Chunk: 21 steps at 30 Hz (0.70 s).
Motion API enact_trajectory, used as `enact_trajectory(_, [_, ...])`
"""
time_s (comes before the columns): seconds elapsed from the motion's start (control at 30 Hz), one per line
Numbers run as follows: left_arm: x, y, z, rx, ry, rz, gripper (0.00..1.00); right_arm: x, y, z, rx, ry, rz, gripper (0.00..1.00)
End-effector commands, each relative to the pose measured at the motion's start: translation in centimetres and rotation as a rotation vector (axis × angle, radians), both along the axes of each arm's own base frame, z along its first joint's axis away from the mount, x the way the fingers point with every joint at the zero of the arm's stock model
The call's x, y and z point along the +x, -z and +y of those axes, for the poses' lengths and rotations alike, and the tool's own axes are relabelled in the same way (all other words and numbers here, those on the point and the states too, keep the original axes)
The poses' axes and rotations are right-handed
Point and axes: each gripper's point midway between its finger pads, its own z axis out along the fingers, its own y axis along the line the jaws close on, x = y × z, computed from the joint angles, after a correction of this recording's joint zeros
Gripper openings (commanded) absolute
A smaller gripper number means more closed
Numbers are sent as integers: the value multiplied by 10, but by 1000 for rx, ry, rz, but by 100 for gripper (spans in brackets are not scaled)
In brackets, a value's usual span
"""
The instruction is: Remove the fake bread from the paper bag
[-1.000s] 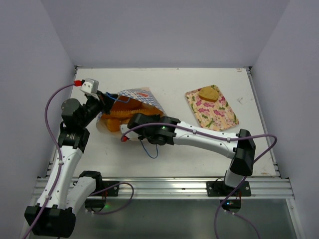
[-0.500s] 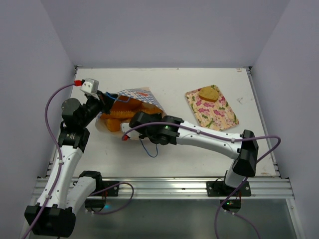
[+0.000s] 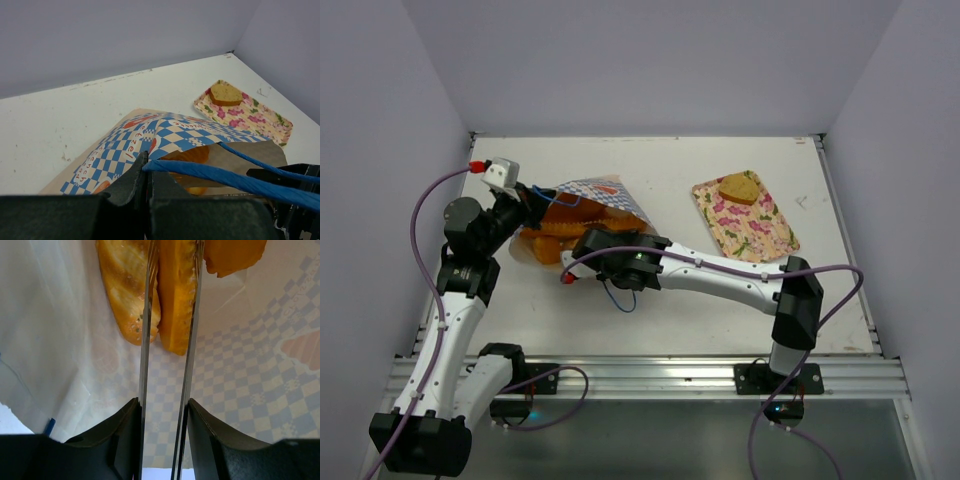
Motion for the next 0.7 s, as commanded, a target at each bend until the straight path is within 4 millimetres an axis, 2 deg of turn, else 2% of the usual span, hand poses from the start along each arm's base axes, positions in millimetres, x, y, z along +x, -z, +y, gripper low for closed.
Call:
enact_trajectory(0.0, [-3, 1, 1, 9, 5, 23, 0, 9, -14, 3, 34, 36, -41, 44])
enact_trajectory(0.17, [-4, 0, 2, 19, 0, 17, 0, 13, -9, 5, 30, 45, -40, 40])
enact_trajectory(0.3, [-4, -3, 2, 22, 0, 17, 0, 11, 0, 5, 24, 47, -22, 22])
enact_trajectory(0.4, [-5, -3, 3, 22, -6, 17, 0, 8, -1, 4, 43, 42, -4, 11])
enact_trajectory(0.57, [-5, 0, 6, 33, -24, 20, 0, 0, -19, 0, 119, 15, 39, 0])
enact_trajectory(0.67, [-4, 4, 7, 32, -30, 24, 0, -10, -25, -1, 165, -14, 86, 0])
